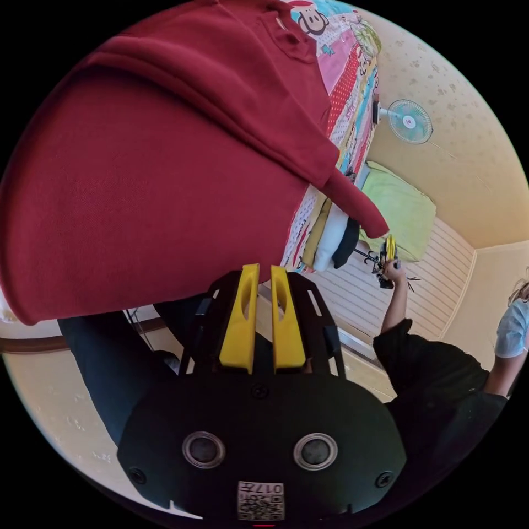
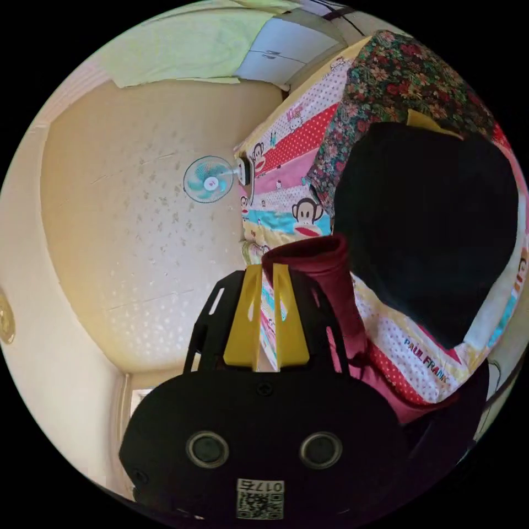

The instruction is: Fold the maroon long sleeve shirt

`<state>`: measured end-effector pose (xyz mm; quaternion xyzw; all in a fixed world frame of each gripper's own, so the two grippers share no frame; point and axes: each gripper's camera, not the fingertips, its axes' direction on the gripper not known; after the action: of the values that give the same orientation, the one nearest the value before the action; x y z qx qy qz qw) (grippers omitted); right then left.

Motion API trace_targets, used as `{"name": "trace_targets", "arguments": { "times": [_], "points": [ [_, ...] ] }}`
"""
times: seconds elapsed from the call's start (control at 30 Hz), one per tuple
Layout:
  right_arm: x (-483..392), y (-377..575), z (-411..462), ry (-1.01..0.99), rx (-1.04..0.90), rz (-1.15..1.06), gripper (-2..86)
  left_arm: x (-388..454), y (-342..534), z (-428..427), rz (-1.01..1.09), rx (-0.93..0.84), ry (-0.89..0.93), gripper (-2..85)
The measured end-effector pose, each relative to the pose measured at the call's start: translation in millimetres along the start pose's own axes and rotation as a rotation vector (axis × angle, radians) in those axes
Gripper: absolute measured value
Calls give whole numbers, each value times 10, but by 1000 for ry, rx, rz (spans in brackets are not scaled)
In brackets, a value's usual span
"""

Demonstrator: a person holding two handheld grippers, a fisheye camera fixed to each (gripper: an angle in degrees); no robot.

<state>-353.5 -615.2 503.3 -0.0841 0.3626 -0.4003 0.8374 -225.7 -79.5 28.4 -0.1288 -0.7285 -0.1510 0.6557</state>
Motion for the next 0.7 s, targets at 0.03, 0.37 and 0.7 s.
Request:
{"name": "trace_targets", "arguments": {
  "times": [0.03, 0.37, 0.7],
  "points": [
    [41, -245, 83, 3, 85, -84, 20, 7, 12, -14, 3, 1, -5, 49],
    [155, -94, 468, 482, -132, -336, 91, -262, 348, -262, -90, 71, 33, 50],
    [-6, -138, 1463, 559, -177, -547, 52, 90, 336, -300, 24, 77, -55, 60]
  ]
}}
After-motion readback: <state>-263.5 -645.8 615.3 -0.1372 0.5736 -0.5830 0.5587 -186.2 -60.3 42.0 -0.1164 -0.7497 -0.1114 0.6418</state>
